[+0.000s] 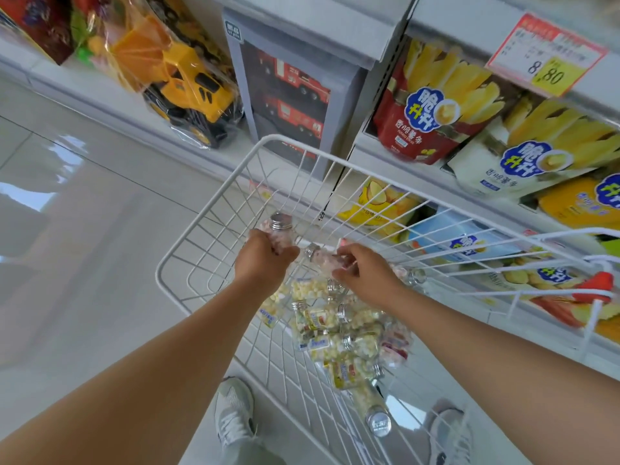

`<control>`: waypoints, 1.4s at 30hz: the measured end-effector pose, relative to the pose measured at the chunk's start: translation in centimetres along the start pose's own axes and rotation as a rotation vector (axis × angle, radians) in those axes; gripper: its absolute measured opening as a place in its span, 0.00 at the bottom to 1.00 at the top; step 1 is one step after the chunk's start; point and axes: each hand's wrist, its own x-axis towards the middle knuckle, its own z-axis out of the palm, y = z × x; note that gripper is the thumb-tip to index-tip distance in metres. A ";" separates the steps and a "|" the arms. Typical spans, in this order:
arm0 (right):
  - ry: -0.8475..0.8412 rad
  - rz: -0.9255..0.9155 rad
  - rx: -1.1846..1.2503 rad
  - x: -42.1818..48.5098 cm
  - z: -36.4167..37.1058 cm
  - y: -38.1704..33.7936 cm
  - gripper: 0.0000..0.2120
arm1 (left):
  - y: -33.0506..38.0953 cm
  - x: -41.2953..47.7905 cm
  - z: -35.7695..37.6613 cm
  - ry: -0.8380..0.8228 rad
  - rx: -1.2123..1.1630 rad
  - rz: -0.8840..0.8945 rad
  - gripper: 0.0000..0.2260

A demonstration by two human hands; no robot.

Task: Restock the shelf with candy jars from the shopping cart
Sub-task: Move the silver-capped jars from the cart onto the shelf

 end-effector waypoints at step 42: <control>1.144 -0.338 0.044 -33.9 -55.6 -7.8 0.13 | 51.9 -34.9 -5.5 0.128 -0.153 1.138 0.21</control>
